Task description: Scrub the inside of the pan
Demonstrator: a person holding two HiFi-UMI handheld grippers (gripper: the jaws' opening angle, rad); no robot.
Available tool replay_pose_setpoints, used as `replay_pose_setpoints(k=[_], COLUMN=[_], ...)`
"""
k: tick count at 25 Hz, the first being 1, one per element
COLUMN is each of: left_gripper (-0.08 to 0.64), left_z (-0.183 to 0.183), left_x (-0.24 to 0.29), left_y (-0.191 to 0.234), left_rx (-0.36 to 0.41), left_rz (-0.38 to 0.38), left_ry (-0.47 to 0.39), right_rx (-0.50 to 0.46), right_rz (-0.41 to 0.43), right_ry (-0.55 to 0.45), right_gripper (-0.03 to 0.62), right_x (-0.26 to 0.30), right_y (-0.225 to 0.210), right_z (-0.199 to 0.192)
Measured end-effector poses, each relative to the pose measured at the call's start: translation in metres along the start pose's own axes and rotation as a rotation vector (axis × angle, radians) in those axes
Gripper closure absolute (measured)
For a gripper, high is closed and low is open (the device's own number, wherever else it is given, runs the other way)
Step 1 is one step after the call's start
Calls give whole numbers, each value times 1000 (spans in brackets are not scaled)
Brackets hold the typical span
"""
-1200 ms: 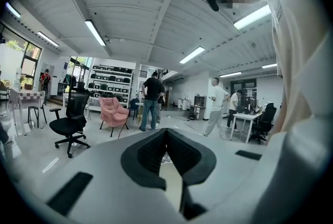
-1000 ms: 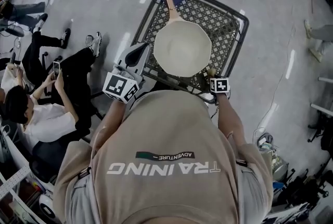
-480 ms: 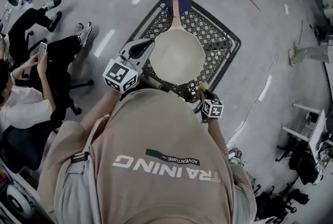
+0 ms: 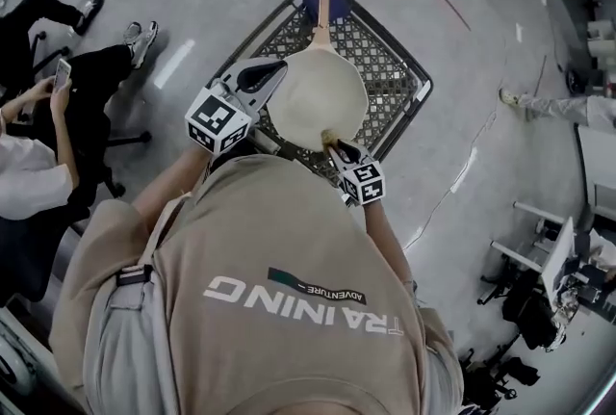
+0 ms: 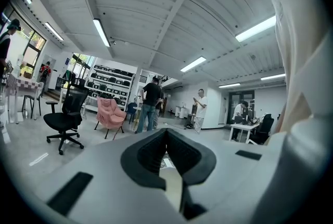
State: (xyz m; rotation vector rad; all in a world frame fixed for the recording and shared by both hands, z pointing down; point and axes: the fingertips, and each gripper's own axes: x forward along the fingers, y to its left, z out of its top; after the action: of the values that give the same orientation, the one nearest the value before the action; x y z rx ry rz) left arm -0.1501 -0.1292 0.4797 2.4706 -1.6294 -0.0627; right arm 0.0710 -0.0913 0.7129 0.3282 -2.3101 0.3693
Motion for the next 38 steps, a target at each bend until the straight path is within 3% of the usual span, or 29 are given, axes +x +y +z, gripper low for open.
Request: replay_pose_setpoints(k=[8, 18, 22, 28, 32, 38], left_gripper=[543, 543, 543, 543, 543, 543], left_z=[-6, -7, -5, 4, 12, 20], left_x=[-23, -52, -57, -61, -56, -50], left_y=[0, -4, -3, 4, 8, 9], left_rx=[10, 20, 30, 16, 16, 19], left_rz=[70, 180, 210, 229, 237, 216], left_ry=[14, 66, 79, 120, 117, 117], right_rx=[-203, -546, -541, -399, -482, -441], right_rz=[183, 341, 372, 437, 414, 359], right_ry=[68, 114, 135, 144, 138, 106], right_gripper=[497, 497, 497, 502, 502, 502], right_x=[55, 105, 123, 145, 162, 186], right_y=[32, 54, 58, 63, 54, 42], right_z=[13, 31, 21, 26, 39, 54])
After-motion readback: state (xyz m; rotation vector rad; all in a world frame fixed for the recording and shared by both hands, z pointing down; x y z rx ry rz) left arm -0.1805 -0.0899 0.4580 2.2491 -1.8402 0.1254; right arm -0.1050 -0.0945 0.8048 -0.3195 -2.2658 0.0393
